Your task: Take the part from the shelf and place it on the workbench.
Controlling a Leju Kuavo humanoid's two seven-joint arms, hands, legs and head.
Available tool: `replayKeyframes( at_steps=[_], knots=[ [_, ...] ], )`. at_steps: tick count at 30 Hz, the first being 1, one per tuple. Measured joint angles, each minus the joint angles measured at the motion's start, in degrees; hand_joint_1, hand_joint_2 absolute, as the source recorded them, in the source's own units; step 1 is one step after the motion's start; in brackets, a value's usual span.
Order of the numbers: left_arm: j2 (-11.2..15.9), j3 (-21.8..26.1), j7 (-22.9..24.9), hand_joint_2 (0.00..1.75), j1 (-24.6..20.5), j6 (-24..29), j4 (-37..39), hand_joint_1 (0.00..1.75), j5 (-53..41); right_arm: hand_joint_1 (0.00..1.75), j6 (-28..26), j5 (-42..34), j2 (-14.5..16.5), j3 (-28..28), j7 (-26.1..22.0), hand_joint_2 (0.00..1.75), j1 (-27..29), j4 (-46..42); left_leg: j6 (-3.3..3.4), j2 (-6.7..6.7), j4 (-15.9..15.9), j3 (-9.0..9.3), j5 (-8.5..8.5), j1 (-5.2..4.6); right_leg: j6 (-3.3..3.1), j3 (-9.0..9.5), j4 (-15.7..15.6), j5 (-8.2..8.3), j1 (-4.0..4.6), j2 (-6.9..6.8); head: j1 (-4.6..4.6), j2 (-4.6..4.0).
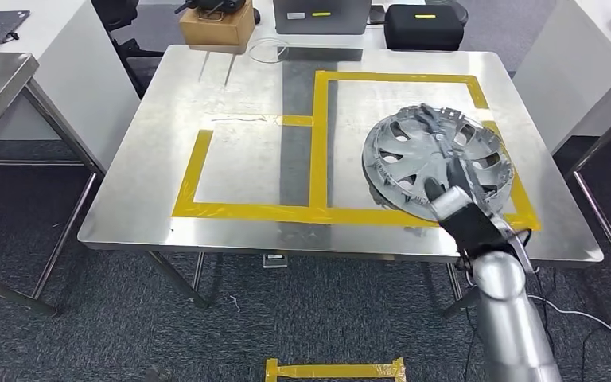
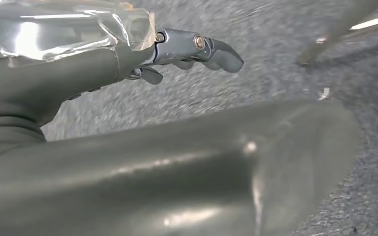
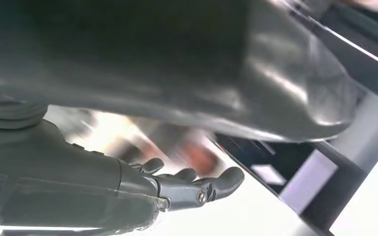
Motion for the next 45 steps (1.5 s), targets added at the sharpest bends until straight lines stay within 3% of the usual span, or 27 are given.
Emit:
replayKeyframes(
  at_steps=[2, 5, 6, 7, 8, 10, 12, 14, 17, 20, 21, 22, 23, 25, 27, 30, 32, 33, 35, 37, 38, 39, 41, 43, 45],
  knots=[
    [-1.2, 1.4, 0.3, 0.00, 1.0, -2.1, -2.4, 0.00, -0.1, 0.00, -2.6, 3.1, 2.6, -2.3, -1.6, 0.00, 7.1, -13.1, 0.73, -0.18, -1.0, 0.72, 0.36, 0.18, 0.01, -0.69, 2.0, -1.46, 0.04, -0.07, 0.08, 0.00],
    [-2.9, 3.3, 0.9, 0.00, 1.4, -4.1, -5.7, 0.00, -1.1, 0.00, -6.8, 6.5, 4.8, -4.3, -3.4, 0.00, 15.5, -25.4, 1.42, -0.13, -1.5, 1.09, 0.47, -0.01, -0.64, -5.68, 12.6, -6.06, 0.06, 0.27, 0.19, 0.00],
    [-3.2, 3.8, 1.0, 0.00, 1.4, -4.3, -6.4, 0.00, -1.4, 0.00, -8.1, 6.4, 5.0, -4.6, -3.9, 0.00, 17.7, -27.4, 1.48, -0.09, -1.5, 1.10, 0.43, -0.12, -0.52, -7.07, 15.4, -6.89, 0.04, 0.33, 0.19, 0.00],
    [-3.4, 4.3, 1.0, 0.00, 1.4, -4.5, -7.0, 0.00, -1.7, 0.00, -9.1, 5.7, 5.0, -4.7, -4.4, 0.00, 19.6, -28.7, 1.52, -0.04, -1.5, 1.11, 0.40, -0.20, -0.18, -7.45, 16.1, -6.85, 0.02, 0.34, 0.19, 0.00],
    [-3.6, 4.8, 1.0, 0.00, 1.3, -4.6, -7.5, 0.00, -2.0, 0.00, -9.9, 4.9, 4.9, -4.8, -4.8, 0.00, 21.0, -29.5, 1.50, 0.01, -1.4, 1.13, 0.39, -0.24, 0.28, -6.56, 14.4, -5.96, 0.00, 0.34, 0.19, 0.00],
    [-3.9, 5.5, 1.0, 0.00, 1.2, -4.8, -8.3, 0.00, -2.5, 0.00, -10.5, 3.9, 4.6, -4.7, -5.4, 0.00, 22.9, -30.4, 1.31, 0.07, -1.1, 1.08, 0.27, -0.33, 0.94, -2.18, 6.2, -3.28, 0.01, 0.27, 0.21, 0.00],
    [-4.1, 6.0, 0.9, 0.00, 1.1, -4.9, -8.7, 0.00, -2.8, 0.00, -10.5, 3.7, 4.5, -4.3, -5.5, 0.00, 23.8, -30.8, 0.75, 0.11, -0.6, 0.95, -0.12, -0.57, 0.51, 1.03, 0.4, -1.65, 0.21, 0.26, 0.16, 0.00],
    [-4.3, 6.4, 0.8, 0.00, 1.0, -5.0, -8.9, 0.00, -3.0, 0.00, -10.4, 3.8, 4.4, -3.5, -5.3, 0.00, 24.4, -31.0, 0.14, 0.19, -0.4, 0.95, -0.36, -0.64, -0.41, 1.47, -0.3, -1.22, 0.50, 0.33, 0.11, 0.00],
    [-4.4, 6.9, 0.7, 0.00, 0.9, -5.1, -9.4, 0.00, -3.3, 0.00, -10.2, 3.8, 4.2, -2.5, -4.8, 0.00, 24.7, -31.1, -0.79, 0.38, 1.5, 0.34, -1.72, -0.27, -1.38, 1.74, -0.6, -0.73, -0.09, 0.38, 0.04, 0.00],
    [-4.6, 7.5, 0.7, 0.00, 0.8, -5.7, -9.9, 0.00, -3.8, 0.00, -10.0, 2.9, 4.2, -2.0, -3.9, 0.00, 24.7, -31.1, -1.95, 0.42, 11.2, -3.81, -7.31, 0.31, -1.76, 1.79, -0.6, -0.52, -0.28, 0.34, -0.07, 0.00],
    [-4.6, 7.7, 0.7, 0.00, 0.9, -5.9, -10.0, 0.00, -3.9, 0.00, -9.9, 2.5, 4.1, -1.9, -3.6, 0.00, 24.7, -31.1, -2.20, 0.43, 14.3, -5.16, -8.49, 0.45, -1.79, 1.77, -0.6, -0.49, -0.26, 0.34, -0.06, 0.00],
    [-4.7, 8.0, 0.7, 0.00, 0.9, -6.0, -10.1, 0.00, -4.1, 0.00, -9.9, 2.3, 4.1, -1.8, -3.5, 0.00, 24.7, -31.1, -2.32, 0.44, 15.6, -5.68, -8.61, 0.54, -1.79, 1.77, -0.5, -0.48, -0.24, 0.35, -0.07, 0.00],
    [-4.7, 8.2, 0.7, 0.00, 0.9, -6.1, -10.2, 0.00, -4.2, 0.00, -9.8, 2.2, 4.1, -1.8, -3.4, 0.00, 24.7, -31.0, -2.30, 0.45, 14.6, -5.08, -7.58, 0.57, -1.78, 1.81, -0.5, -0.47, -0.24, 0.37, -0.07, 0.00],
    [-4.8, 8.5, 0.6, 0.00, 0.8, -6.5, -10.7, 0.00, -4.7, 0.00, -9.5, 1.9, 4.1, -1.7, -3.2, 0.00, 24.7, -31.0, -1.86, 0.44, 7.3, -1.31, -3.87, 0.56, -1.73, 1.96, -0.6, -0.46, -0.23, 0.42, -0.07, 0.00],
    [-5.0, 8.6, 0.6, 0.00, 0.8, -7.4, -11.5, 0.00, -5.0, 0.00, -9.1, 1.5, 4.0, -1.7, -3.0, 0.00, 24.6, -31.0, -1.13, 0.43, 1.1, 1.82, -1.57, 0.25, -1.40, 1.94, -0.6, -0.36, 0.05, 0.43, -0.05, 0.00],
    [-5.2, 8.6, 0.6, 0.00, 0.7, -8.5, -12.8, 0.00, -5.0, 0.00, -8.5, 1.0, 4.0, -1.7, -2.8, 0.00, 24.5, -31.0, -0.04, 0.41, -0.5, 2.17, -0.97, -0.25, -0.34, 1.76, -0.8, -0.01, 0.12, 0.41, -0.04, 0.00],
    [-5.4, 8.6, 0.7, 0.00, 0.6, -8.8, -13.4, 0.00, -4.9, 0.00, -8.5, 0.8, 3.9, -1.8, -2.7, 0.00, 24.5, -31.0, 0.87, 0.57, -1.4, 2.25, -0.13, -0.14, -0.03, 1.07, 0.2, -0.77, 0.05, 0.40, 0.04, 0.00],
    [-5.5, 8.6, 0.7, 0.00, 0.5, -8.9, -13.6, 0.00, -4.9, 0.00, -8.4, 0.7, 3.8, -1.8, -2.7, 0.00, 24.4, -31.0, 1.30, 0.65, -1.9, 2.21, 0.32, -0.06, -0.23, 0.08, 2.3, -2.07, 0.06, 0.39, 0.09, 0.00],
    [-5.8, 8.7, 0.7, 0.00, 0.4, -9.0, -13.9, 0.00, -4.8, 0.00, -8.4, 0.7, 3.7, -1.8, -2.7, 0.00, 24.4, -31.0, 1.78, 0.72, -2.1, 1.69, 0.86, -0.18, -0.82, -3.14, 9.7, -5.84, 0.02, 0.39, 0.15, 0.00],
    [-5.9, 8.7, 0.7, 0.00, 0.4, -9.1, -13.9, 0.00, -4.8, 0.00, -8.3, 0.7, 3.6, -1.8, -2.6, 0.00, 24.4, -30.9, 1.82, 0.73, -2.0, 1.06, 1.26, -0.40, -0.66, -5.16, 15.3, -8.01, 0.00, 0.38, 0.15, 0.00],
    [-5.9, 8.7, 0.7, 0.00, 0.4, -9.1, -14.0, 0.00, -4.8, 0.00, -8.3, 0.6, 3.5, -1.8, -2.6, 0.00, 24.4, -30.8, 1.75, 0.72, -1.9, 0.81, 1.44, -0.46, -0.29, -4.57, 15.0, -7.80, 0.00, 0.38, 0.15, 0.00],
    [-5.9, 8.7, 0.7, 0.00, 0.4, -9.1, -14.0, 0.00, -4.8, 0.00, -8.2, 0.6, 3.5, -1.8, -2.6, 0.00, 24.4, -30.8, 1.66, 0.70, -1.8, 0.61, 1.58, -0.49, 0.16, -2.76, 12.3, -6.82, 0.00, 0.37, 0.16, 0.00],
    [-6.0, 8.7, 0.7, 0.00, 0.4, -9.1, -14.0, 0.00, -4.8, 0.00, -8.1, 0.5, 3.5, -1.8, -2.6, 0.00, 24.4, -30.7, 1.36, 0.66, -1.3, 0.27, 1.70, -0.66, 0.61, 2.22, 3.9, -4.43, 0.09, 0.35, 0.15, 0.00],
    [-6.1, 8.6, 0.7, 0.00, 0.4, -9.1, -14.0, 0.00, -4.8, 0.00, -8.1, 0.4, 3.5, -1.8, -2.6, 0.00, 24.4, -30.7, 0.89, 0.66, -0.8, -0.03, 1.78, -0.87, 0.08, 4.60, -0.6, -3.22, 0.30, 0.36, 0.08, 0.00],
    [-6.2, 8.5, 0.7, 0.00, 0.4, -9.1, -14.0, 0.00, -4.8, 0.00, -8.1, 0.4, 3.5, -1.8, -2.6, 0.00, 24.4, -30.7, 0.24, 0.68, -0.6, -0.23, 2.11, -0.80, -0.77, 4.35, -0.9, -2.76, 0.43, 0.40, 0.04, 0.00]
  ],
)
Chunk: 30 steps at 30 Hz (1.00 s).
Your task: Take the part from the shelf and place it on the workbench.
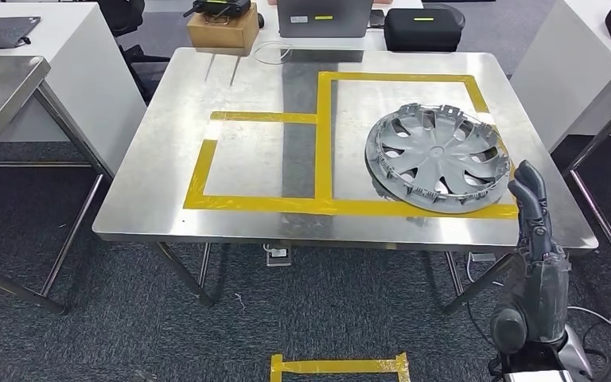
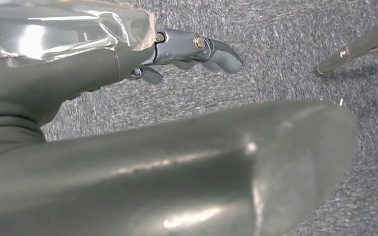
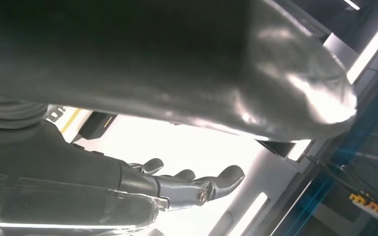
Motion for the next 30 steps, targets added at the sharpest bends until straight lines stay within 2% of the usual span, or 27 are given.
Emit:
replayKeyframes(
  at_steps=[1, 2, 4, 6, 7, 8, 9, 11, 12, 13, 14, 16, 17, 18, 19, 21, 22, 23, 24, 25, 26, 27, 28, 29, 30],
  knots=[
    [0.0, 0.0, 0.0, 0.00, 0.0, 0.0, 0.0, 0.00, 0.0, 0.00, 0.0, 0.0, 0.0, 0.0, 0.0, 0.00, 0.0, 0.0, -0.36, -0.02, 0.2, -0.18, -0.08, 0.13, -0.34, -0.09, 0.0, 0.31, -0.11, -0.02, 0.02, 0.00],
    [0.0, 0.0, 0.0, 0.00, 0.0, 0.0, 0.0, 0.00, 0.1, 0.00, 0.0, 0.1, 0.0, 0.0, 0.0, 0.00, -0.1, 0.0, -0.76, -0.02, 0.9, -0.57, -0.86, 0.27, -0.71, -0.22, -0.1, 0.65, -0.27, -0.06, -0.03, 0.00],
    [0.0, -0.1, 0.2, 0.00, 0.0, 0.0, -0.1, 0.00, 0.2, 0.00, 0.0, 0.2, 0.0, 0.0, 0.0, 0.00, -0.1, 0.0, -1.59, -0.03, 5.7, -2.47, -4.93, 0.65, -1.28, -0.74, -0.2, 1.39, -0.52, -0.17, -0.13, 0.00],
    [0.0, -0.2, 0.4, 0.00, 0.0, 0.0, -0.1, 0.00, 0.3, 0.00, 0.1, 0.4, 0.1, 0.0, 0.0, 0.00, 0.0, 0.1, -2.23, -0.01, 13.1, -4.91, -9.45, 1.02, -1.46, -1.60, -0.1, 2.05, -0.43, -0.22, -0.17, 0.00],
    [0.0, -0.3, 0.5, 0.00, 0.0, 0.0, -0.2, 0.00, 0.3, 0.00, 0.1, 0.4, 0.1, 0.0, 0.0, 0.00, 0.0, 0.1, -2.36, 0.00, 15.4, -5.37, -10.42, 1.13, -1.41, -2.00, -0.1, 2.33, -0.38, -0.22, -0.17, 0.00],
    [0.0, -0.3, 0.6, 0.00, 0.0, 0.0, -0.3, 0.00, 0.4, 0.00, 0.1, 0.5, 0.1, 0.0, 0.0, 0.00, 0.0, 0.2, -2.38, 0.00, 15.7, -4.79, -10.35, 1.19, -1.34, -2.35, 0.0, 2.60, -0.35, -0.21, -0.17, 0.00],
    [0.0, -0.4, 0.7, 0.00, 0.0, 0.0, -0.3, 0.00, 0.4, 0.00, 0.1, 0.5, 0.1, 0.0, 0.0, 0.00, 0.0, 0.2, -2.23, 0.00, 13.6, -2.98, -9.31, 1.20, -1.21, -2.63, 0.0, 2.84, -0.33, -0.19, -0.18, 0.00],
    [0.0, -0.6, 0.8, 0.00, 0.0, -0.1, -0.6, 0.00, 0.6, 0.00, 0.1, 0.7, 0.1, 0.0, 0.0, 0.00, 0.0, 0.2, -1.57, -0.04, 5.3, 2.53, -6.63, 1.08, -0.88, -2.96, 0.0, 3.35, -0.26, -0.13, -0.17, 0.00],
    [0.0, -0.6, 0.8, 0.00, -0.1, -0.1, -0.7, 0.00, 0.6, 0.00, 0.1, 0.8, 0.1, 0.0, 0.0, 0.00, 0.0, 0.2, -1.17, -0.05, 1.9, 4.55, -5.72, 0.90, -0.61, -3.08, 0.0, 3.59, -0.16, -0.13, -0.13, 0.00],
    [0.0, -0.6, 0.8, 0.00, -0.1, -0.1, -0.8, 0.00, 0.7, 0.00, 0.1, 0.8, 0.1, -0.1, 0.0, 0.00, 0.0, 0.2, -0.80, -0.06, 0.0, 5.57, -5.36, 0.67, -0.30, -3.20, -0.1, 3.86, -0.13, -0.14, -0.14, 0.00],
    [0.0, -0.6, 0.8, 0.00, -0.1, -0.1, -0.9, 0.00, 0.7, 0.00, 0.1, 0.8, 0.1, -0.1, 0.0, 0.00, 0.0, 0.2, -0.47, -0.06, -0.6, 5.68, -5.34, 0.43, 0.10, -3.31, -0.1, 4.13, -0.14, -0.17, -0.12, 0.00],
    [0.0, -0.6, 0.8, 0.00, -0.1, -0.1, -1.1, 0.00, 0.8, 0.00, 0.1, 0.9, 0.2, -0.1, 0.0, 0.00, 0.0, 0.2, 0.30, 0.02, -1.0, 5.37, -4.36, 0.31, 0.81, -3.51, -0.3, 4.65, -0.24, -0.23, -0.15, 0.00],
    [0.0, -0.7, 0.8, 0.00, -0.1, -0.1, -1.1, 0.00, 0.8, 0.00, 0.1, 0.9, 0.2, -0.1, 0.0, 0.00, 0.0, 0.2, 0.72, 0.12, -1.5, 5.19, -3.69, 0.37, 0.93, -3.88, 0.1, 4.25, -0.25, -0.23, -0.09, 0.00],
    [-0.1, -0.7, 0.8, 0.00, -0.2, -0.1, -1.2, 0.00, 0.8, 0.00, 0.1, 0.9, 0.2, -0.2, 0.0, 0.00, 0.0, 0.1, 1.20, 0.23, -2.0, 4.87, -2.94, 0.48, 0.79, -4.63, 1.5, 3.08, -0.23, -0.21, -0.06, 0.00],
    [-0.1, -0.9, 0.8, 0.00, -0.2, -0.2, -1.2, 0.00, 0.8, 0.00, 0.1, 0.9, 0.2, -0.3, 0.0, 0.00, 0.0, 0.1, 1.51, 0.35, -2.3, 4.38, -2.22, 0.58, 0.46, -5.78, 4.1, 1.10, -0.24, -0.19, 0.01, 0.00],
    [-0.2, -1.2, 0.8, 0.00, -0.2, -0.2, -1.2, 0.00, 0.8, 0.00, 0.1, 0.9, 0.2, -0.4, 0.0, 0.00, 0.0, 0.2, 1.89, 0.42, -2.3, 2.86, -1.09, 0.35, 0.01, -8.40, 11.5, -3.39, -0.29, -0.14, 0.06, 0.00],
    [-0.2, -1.3, 0.9, 0.00, -0.2, -0.3, -1.2, 0.00, 0.8, 0.00, 0.1, 1.0, 0.2, -0.5, 0.0, 0.00, 0.0, 0.2, 1.84, 0.43, -2.2, 2.06, -0.55, 0.25, 0.17, -9.03, 14.5, -4.67, -0.35, -0.14, 0.06, 0.00],
    [-0.2, -1.4, 0.9, 0.00, -0.2, -0.3, -1.2, 0.00, 0.8, 0.00, 0.1, 1.0, 0.2, -0.5, 0.0, 0.00, 0.0, 0.3, 1.76, 0.43, -2.1, 1.24, -0.03, 0.19, 0.60, -8.73, 15.7, -4.93, -0.40, -0.14, 0.06, 0.00],
    [-0.2, -1.5, 1.0, 0.00, -0.2, -0.4, -1.2, 0.00, 0.8, 0.00, 0.1, 1.1, 0.2, -0.6, 0.1, 0.00, 0.0, 0.3, 1.62, 0.43, -1.9, 0.43, 0.43, 0.17, 1.18, -7.34, 14.7, -4.28, -0.45, -0.15, 0.05, 0.00],
    [-0.2, -1.6, 1.0, 0.00, -0.2, -0.4, -1.2, 0.00, 0.8, 0.00, 0.1, 1.2, 0.2, -0.6, 0.1, 0.00, -0.1, 0.3, 1.43, 0.42, -1.6, -0.37, 0.85, 0.17, 1.74, -4.90, 11.6, -3.18, -0.51, -0.16, 0.06, 0.00],
    [-0.2, -1.6, 1.2, 0.00, -0.2, -0.5, -1.2, 0.00, 0.8, 0.00, 0.1, 1.2, 0.2, -0.6, 0.1, 0.00, -0.2, 0.3, 1.17, 0.40, -1.1, -1.17, 1.20, 0.16, 2.00, -1.93, 7.3, -2.61, -0.54, -0.17, 0.06, 0.00],
    [-0.2, -1.7, 1.3, 0.00, -0.2, -0.6, -1.3, 0.00, 0.9, 0.00, 0.2, 1.3, 0.2, -0.6, 0.2, 0.00, -0.2, 0.3, 0.86, 0.38, -0.7, -1.82, 1.54, 0.13, 1.91, 0.61, 3.6, -2.23, -0.42, -0.12, -0.01, 0.00],
    [-0.2, -1.7, 1.4, 0.00, -0.2, -0.6, -1.3, 0.00, 0.9, 0.00, 0.2, 1.3, 0.3, -0.6, 0.2, 0.00, -0.3, 0.3, 0.50, 0.36, -0.3, -2.26, 1.86, 0.08, 1.61, 2.18, 0.9, -2.21, -0.30, -0.08, -0.02, 0.00],
    [-0.2, -1.8, 1.4, 0.00, -0.2, -0.6, -1.4, 0.00, 1.0, 0.00, 0.2, 1.3, 0.3, -0.7, 0.3, 0.00, -0.3, 0.3, 0.14, 0.34, -0.1, -2.51, 2.19, 0.07, 1.12, 2.75, -0.3, -2.43, -0.11, -0.01, -0.03, 0.00],
    [-0.2, -1.8, 1.5, 0.00, -0.2, -0.6, -1.4, 0.00, 1.0, 0.00, 0.3, 1.4, 0.3, -0.7, 0.3, 0.00, -0.3, 0.2, -0.24, 0.32, -0.1, -2.59, 2.58, 0.11, 0.65, 2.54, -0.2, -2.13, 0.11, 0.06, -0.04, 0.00]
  ],
)
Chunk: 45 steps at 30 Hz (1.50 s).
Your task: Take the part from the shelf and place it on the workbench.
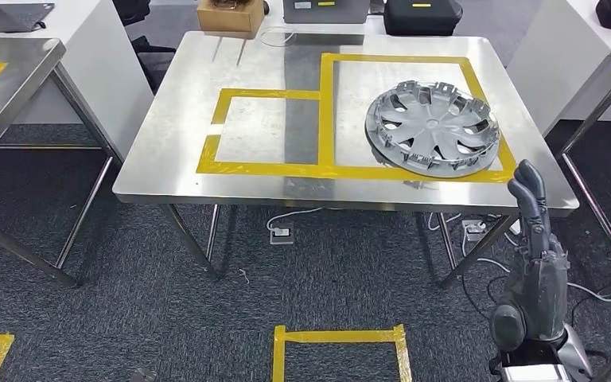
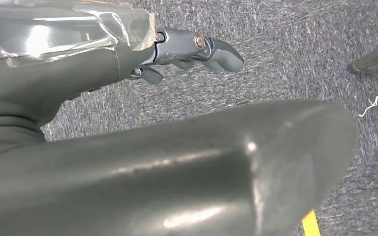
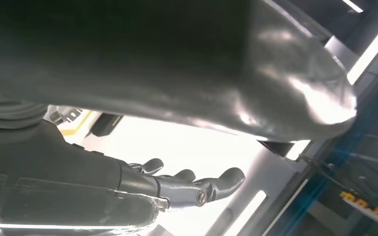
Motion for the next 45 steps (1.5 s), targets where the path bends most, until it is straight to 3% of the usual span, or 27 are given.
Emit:
replayKeyframes(
  at_steps=[2, 3, 6, 7, 8, 10, 11, 13, 15, 17, 18, 20, 22, 24, 25, 27, 29, 32, 33, 35, 37, 38, 39, 40, 42, 44, 45],
  knots=[
    [0.0, -0.1, 0.1, 0.00, 0.1, 0.0, -0.1, 0.00, 0.0, 0.00, 0.1, 0.0, 0.0, 0.0, 0.0, 0.00, -0.1, 0.0, -0.72, -0.11, 0.3, -0.42, -0.08, 0.27, -0.98, -0.81, -0.2, 0.87, -0.24, -0.06, 0.11, 0.00],
    [0.0, -0.1, 0.1, 0.00, 0.2, 0.0, -0.1, 0.00, 0.1, 0.00, 0.1, 0.0, 0.1, 0.0, 0.0, 0.00, -0.1, 0.0, -1.13, -0.17, 1.2, -0.91, -1.55, 0.45, -1.52, -1.30, -0.2, 1.49, -0.41, -0.14, 0.10, 0.00],
    [0.0, -0.1, 0.1, 0.00, 0.2, 0.0, -0.2, 0.00, 0.2, 0.00, 0.2, 0.0, 0.1, 0.0, 0.1, 0.00, -0.2, 0.0, -2.27, -0.27, 10.0, -3.40, -9.95, 0.99, -2.27, -3.30, -0.3, 3.37, -0.55, -0.28, 0.01, 0.00],
    [0.1, -0.1, 0.1, 0.00, 0.2, 0.0, -0.2, 0.00, 0.2, 0.00, 0.2, 0.0, 0.1, 0.0, 0.1, 0.00, -0.2, 0.0, -2.50, -0.27, 13.3, -3.89, -11.66, 1.10, -2.22, -4.04, -0.2, 4.02, -0.51, -0.28, -0.02, 0.00],
    [0.1, -0.1, 0.2, 0.00, 0.2, 0.0, -0.2, 0.00, 0.3, 0.00, 0.2, 0.0, 0.1, 0.0, 0.1, 0.00, -0.1, 0.0, -2.62, -0.26, 15.4, -3.68, -12.05, 1.16, -2.13, -4.79, -0.2, 4.67, -0.48, -0.27, -0.02, 0.00],
    [0.0, -0.2, 0.2, 0.00, 0.2, 0.0, -0.2, 0.00, 0.3, 0.00, 0.2, 0.0, 0.2, -0.1, 0.1, 0.00, 0.0, 0.0, -2.44, -0.27, 13.6, -0.14, -9.88, 1.19, -1.81, -6.23, -0.1, 5.90, -0.45, -0.21, -0.03, 0.00],
    [0.0, -0.3, 0.2, 0.00, 0.2, 0.0, -0.2, 0.00, 0.3, 0.00, 0.2, 0.0, 0.2, -0.1, 0.1, 0.00, 0.0, 0.0, -2.10, -0.32, 9.8, 3.03, -8.71, 1.14, -1.61, -6.77, -0.1, 6.43, -0.44, -0.17, -0.03, 0.00],
    [0.1, -0.4, 0.2, 0.00, 0.1, 0.0, -0.2, 0.00, 0.3, 0.00, 0.2, 0.0, 0.2, -0.1, 0.1, 0.00, 0.0, -0.1, -1.23, -0.41, 1.9, 8.60, -8.58, 0.84, -1.02, -7.42, -0.1, 7.38, -0.33, -0.17, 0.03, 0.00],
    [0.1, -0.5, 0.2, 0.00, 0.1, 0.0, -0.2, 0.00, 0.3, 0.00, 0.2, 0.0, 0.2, -0.1, 0.1, 0.00, -0.1, -0.1, -0.38, -0.45, -1.2, 10.01, -9.20, 0.31, -0.22, -7.64, -0.4, 8.32, -0.43, -0.24, 0.05, 0.00],
    [0.1, -0.6, 0.2, 0.00, 0.1, 0.0, -0.2, 0.00, 0.3, 0.00, 0.2, 0.0, 0.3, -0.1, 0.1, 0.00, 0.0, -0.1, 0.49, -0.27, -1.8, 9.36, -7.97, 0.12, 0.38, -7.84, -0.6, 8.94, -0.58, -0.26, 0.03, 0.00],
    [0.1, -0.6, 0.2, 0.00, 0.0, 0.0, -0.2, 0.00, 0.3, 0.00, 0.2, 0.0, 0.3, -0.1, 0.1, 0.00, 0.0, -0.1, 0.92, -0.14, -2.2, 9.01, -7.15, 0.19, 0.35, -8.23, -0.1, 8.23, -0.57, -0.25, 0.08, 0.00],
    [0.0, -0.8, 0.2, 0.00, 0.0, 0.0, -0.2, 0.00, 0.3, 0.00, 0.1, 0.0, 0.3, -0.3, 0.1, 0.00, 0.0, -0.1, 1.52, 0.15, -2.7, 7.78, -5.43, 0.36, -0.46, -9.82, 4.3, 3.87, -0.56, -0.21, 0.16, 0.00],
    [-0.1, -1.1, 0.2, 0.00, 0.0, 0.0, -0.2, 0.00, 0.3, 0.00, 0.0, 0.0, 0.3, -0.5, 0.1, 0.00, 0.1, -0.1, 1.77, 0.27, -2.7, 6.04, -3.99, 0.23, -0.90, -11.53, 11.7, -0.90, -0.55, -0.19, 0.21, 0.00],
    [-0.1, -1.1, 0.2, 0.00, 0.1, -0.1, -0.2, 0.00, 0.3, 0.00, -0.1, 0.0, 0.4, -0.6, 0.1, 0.00, 0.2, -0.1, 1.61, 0.39, -2.6, 4.21, -2.52, 0.14, 0.12, -11.11, 15.6, -1.34, -0.63, -0.19, 0.22, 0.00],
    [-0.1, -1.2, 0.2, 0.00, 0.1, -0.1, -0.2, 0.00, 0.3, 0.00, -0.1, 0.0, 0.4, -0.6, 0.1, 0.00, 0.2, -0.1, 1.44, 0.42, -2.4, 3.28, -1.82, 0.13, 0.89, -9.45, 14.6, -0.13, -0.70, -0.19, 0.23, 0.00],
    [-0.2, -1.2, 0.2, 0.00, 0.1, -0.1, -0.2, 0.00, 0.3, 0.00, -0.3, 0.0, 0.4, -0.6, 0.0, 0.00, 0.2, -0.1, 0.96, 0.43, -1.6, 1.46, -0.77, 0.18, 1.77, -3.99, 7.7, 1.52, -0.84, -0.21, 0.22, 0.00],
    [-0.1, -1.2, 0.2, 0.00, 0.1, 0.5, -0.2, 0.00, 0.3, 0.00, -1.3, -0.4, 0.5, -0.6, -0.4, 0.00, 0.2, -0.1, 0.32, 0.40, -0.8, 0.25, 0.00, 0.08, 1.14, 0.10, 1.2, 0.69, -0.60, -0.09, 0.10, 0.00],
    [0.3, -1.2, -0.6, 0.00, 0.1, 4.6, 1.1, 0.00, 0.9, 0.00, -5.8, -1.4, 1.1, 0.1, -1.1, 0.00, 0.0, 0.2, -0.71, 0.32, -0.4, -0.38, 1.13, 0.21, -0.47, -0.04, -0.3, 0.43, -0.26, -0.03, 0.10, 0.00],
    [0.6, -1.2, -1.0, 0.00, 0.1, 6.7, 2.2, 0.00, 1.2, 0.00, -8.0, -1.7, 1.2, 0.7, -1.2, 0.00, -0.1, 0.5, -1.05, 0.23, -0.1, -0.64, 0.75, 0.38, -1.02, -0.46, -0.2, 0.91, -0.34, -0.09, 0.11, 0.00],
    [1.9, -1.2, -2.0, 0.00, 0.0, 11.0, 5.8, 0.00, 2.1, 0.00, -13.0, -2.3, 1.2, 2.5, -1.3, 0.00, -0.2, 1.5, -1.83, 0.05, 3.1, -1.73, -3.56, 0.69, -2.01, -1.81, -0.3, 2.30, -0.64, -0.25, 0.07, 0.00],
    [3.2, -1.3, -2.9, 0.00, -0.1, 13.9, 9.7, 0.00, 2.7, 0.00, -16.7, -2.9, 0.8, 4.4, -1.4, 0.00, -0.3, 2.5, -2.51, -0.01, 10.1, -3.32, -9.84, 0.90, -2.38, -3.49, -0.2, 3.79, -0.50, -0.26, -0.01, 0.00],
    [3.9, -1.3, -3.2, 0.00, -0.2, 14.7, 11.3, 0.00, 3.0, 0.00, -17.6, -3.1, 0.6, 5.3, -1.3, 0.00, -0.3, 2.9, -2.67, -0.01, 13.5, -3.71, -11.46, 0.99, -2.35, -4.40, -0.1, 4.56, -0.42, -0.24, -0.03, 0.00],
    [4.5, -1.4, -3.4, 0.00, -0.3, 15.3, 12.7, 0.00, 3.1, 0.00, -18.1, -3.3, 0.4, 5.9, -1.3, 0.00, -0.3, 3.3, -2.71, -0.01, 15.7, -3.50, -11.80, 1.04, -2.28, -5.26, -0.1, 5.27, -0.33, -0.22, -0.03, 0.00],
    [5.0, -1.4, -3.6, 0.00, -0.4, 15.7, 14.2, 0.00, 3.2, 0.00, -18.5, -3.4, 0.2, 6.5, -1.2, 0.00, -0.3, 3.6, -2.59, -0.02, 15.8, -2.20, -10.89, 1.06, -2.17, -6.10, 0.0, 5.98, -0.24, -0.19, -0.04, 0.00],
    [6.1, -1.6, -4.0, 0.00, -0.7, 16.4, 16.6, 0.00, 3.3, 0.00, -19.2, -3.8, -0.2, 7.4, -0.9, 0.00, -0.3, 4.1, -1.79, -0.13, 9.5, 3.44, -8.54, 0.96, -1.92, -7.46, 0.0, 7.21, -0.08, -0.16, -0.04, 0.00],
    [7.1, -1.9, -4.3, 0.00, -1.1, 16.9, 18.5, 0.00, 3.3, 0.00, -19.9, -4.0, -0.4, 8.1, -0.6, 0.00, -0.4, 4.2, -0.81, -0.28, 1.3, 9.06, -8.79, 0.60, -1.40, -8.15, -0.2, 8.32, -0.02, -0.25, 0.04, 0.00],
    [7.6, -2.1, -4.4, 0.00, -1.3, 17.2, 19.4, 0.00, 3.3, 0.00, -20.2, -4.1, -0.5, 8.4, -0.4, 0.00, -0.4, 4.3, -0.37, -0.31, -0.9, 10.21, -9.35, 0.31, -1.04, -8.24, -0.3, 8.81, -0.15, -0.33, -0.04, 0.00]
  ],
)
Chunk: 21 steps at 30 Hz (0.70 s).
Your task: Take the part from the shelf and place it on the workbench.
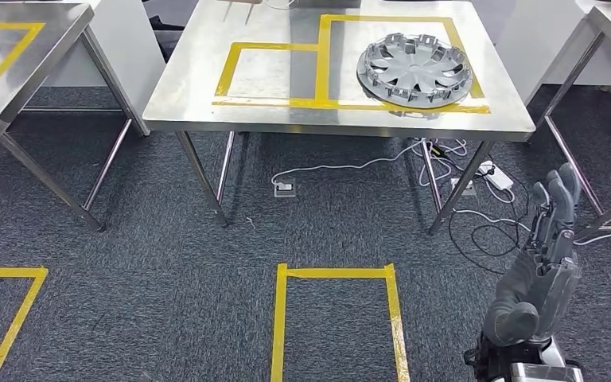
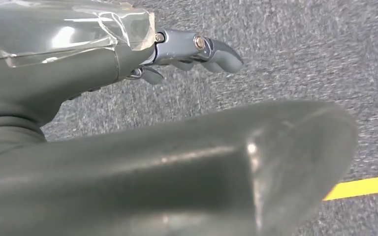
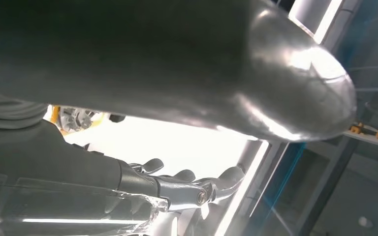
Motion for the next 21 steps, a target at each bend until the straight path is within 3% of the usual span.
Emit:
replayKeyframes(
  at_steps=[1, 3, 4, 5, 7, 8, 9, 10, 11, 12, 13, 14, 15, 18, 19, 21],
  knots=[
    [0.5, -0.2, -0.1, 0.00, -0.1, 0.2, 0.9, 0.00, 0.0, 0.00, -0.4, -0.1, -0.1, 0.2, 0.2, 0.00, 0.1, 0.1, 0.33, 0.02, -0.7, 0.19, -0.03, -0.30, 0.43, -0.01, -0.2, 0.52, -0.10, -0.06, -0.05, 0.00],
    [1.2, -0.5, -0.3, 0.00, -0.4, 0.8, 2.7, 0.00, -0.1, 0.00, -1.1, -0.2, -0.2, 0.4, 0.6, 0.00, 0.4, 0.2, 1.11, 0.24, -1.6, -0.45, 1.53, -0.40, 1.02, -0.30, -0.5, 1.15, -0.13, -0.06, -0.22, 0.00],
    [1.5, -0.6, -0.3, 0.00, -0.6, 1.1, 3.5, 0.00, -0.1, 0.00, -1.4, -0.3, -0.4, 0.4, 0.8, 0.00, 0.7, 0.3, 1.52, 0.39, -2.2, -0.88, 2.54, -0.30, 0.94, -0.85, 0.2, 0.18, -0.05, 0.00, -0.10, 0.00],
    [1.7, -0.7, -0.4, 0.00, -0.7, 1.3, 4.3, 0.00, 0.0, 0.00, -1.6, -0.5, -0.5, 0.4, 1.1, 0.00, 0.9, 0.4, 1.80, 0.55, -2.8, -1.48, 3.62, -0.16, 0.65, -1.65, 2.0, -1.79, 0.02, 0.05, 0.01, 0.00],
    [2.2, -0.8, -0.5, 0.00, -0.9, 1.6, 5.6, 0.00, 0.1, 0.00, -2.0, -0.9, -0.8, 0.3, 2.2, 0.00, 1.4, 1.0, 2.09, 0.75, -3.0, -3.23, 5.27, -0.23, 0.04, -3.67, 8.8, -7.37, -0.10, 0.11, 0.20, 0.00],
    [2.3, -0.9, -0.6, 0.00, -0.9, 1.8, 6.2, 0.00, 0.1, 0.00, -2.2, -1.2, -0.9, 0.2, 3.0, 0.00, 1.6, 1.6, 2.02, 0.85, -2.9, -4.08, 5.96, -0.28, 0.19, -4.30, 12.4, -9.13, -0.18, 0.12, 0.19, 0.00],
    [2.5, -0.9, -0.7, 0.00, -0.9, 1.9, 6.8, 0.00, 0.1, 0.00, -2.5, -1.4, -0.9, 0.0, 4.0, 0.00, 1.9, 2.5, 1.93, 0.93, -2.7, -4.95, 6.64, -0.31, 0.67, -4.34, 15.0, -9.69, -0.26, 0.12, 0.19, 0.00],
    [2.6, -0.9, -0.7, 0.00, -0.9, 2.0, 7.4, 0.00, 0.1, 0.00, -2.7, -1.7, -1.0, -0.3, 4.9, 0.00, 2.2, 3.7, 1.79, 0.99, -2.5, -5.88, 7.27, -0.29, 1.41, -3.39, 15.8, -9.07, -0.36, 0.12, 0.19, 0.00],
    [2.8, -1.0, -0.8, 0.00, -0.9, 2.2, 8.0, 0.00, 0.1, 0.00, -3.0, -2.0, -1.0, -0.8, 5.6, 0.00, 2.4, 5.2, 1.58, 1.02, -2.1, -6.86, 7.83, -0.23, 2.15, -1.29, 14.2, -7.86, -0.48, 0.11, 0.20, 0.00],
    [2.9, -1.1, -0.8, 0.00, -0.9, 2.2, 8.4, 0.00, 0.2, 0.00, -3.2, -2.2, -1.0, -1.3, 6.1, 0.00, 2.7, 6.6, 1.32, 1.02, -1.6, -7.89, 8.30, -0.18, 2.63, 1.63, 10.6, -7.06, -0.63, 0.10, 0.21, 0.00],
    [3.1, -1.1, -0.8, 0.00, -1.0, 2.3, 8.8, 0.00, 0.2, 0.00, -3.4, -2.5, -1.0, -1.8, 6.2, 0.00, 2.9, 8.0, 1.01, 1.00, -1.0, -8.88, 8.68, -0.21, 2.70, 4.85, 6.2, -7.14, -0.59, 0.10, 0.22, 0.00],
    [3.2, -1.3, -0.8, 0.00, -1.0, 2.4, 9.1, 0.00, 0.2, 0.00, -3.5, -2.6, -1.0, -2.2, 6.1, 0.00, 3.1, 9.0, 0.68, 0.99, -0.5, -9.58, 9.05, -0.26, 2.37, 7.17, 2.6, -7.62, -0.49, 0.13, 0.16, 0.00],
    [3.3, -1.4, -0.9, 0.00, -1.0, 2.4, 9.4, 0.00, 0.2, 0.00, -3.5, -2.7, -1.0, -2.5, 6.0, 0.00, 3.2, 9.8, 0.38, 0.97, -0.1, -10.03, 9.39, -0.30, 1.90, 8.35, 0.4, -8.38, -0.33, 0.21, 0.13, 0.00],
    [3.7, -1.7, -0.9, 0.00, -0.9, 2.6, 10.0, 0.00, 0.3, 0.00, -3.6, -2.7, -0.9, -3.1, 6.2, 0.00, 3.5, 11.4, -0.52, 0.81, 0.4, -10.71, 10.08, -0.06, 0.46, 7.67, -0.2, -8.10, -0.24, 0.30, 0.04, 0.00],
    [3.8, -1.7, -0.9, 0.00, -0.9, 2.6, 10.2, 0.00, 0.3, 0.00, -3.4, -2.5, -0.9, -3.2, 7.0, 0.00, 3.6, 11.9, -0.89, 0.69, 1.0, -11.05, 9.05, 0.09, -0.13, 7.25, -0.1, -7.61, -0.37, 0.22, -0.02, 0.00],
    [4.1, -1.8, -0.9, 0.00, -0.9, 2.6, 10.6, 0.00, 0.4, 0.00, -2.3, -2.8, -0.6, -3.8, 9.7, 0.00, 3.7, 13.5, -1.62, 0.48, 5.5, -12.35, 4.10, 0.38, -1.06, 6.23, -0.2, -6.57, -0.51, 0.12, -0.11, 0.00]
  ],
)
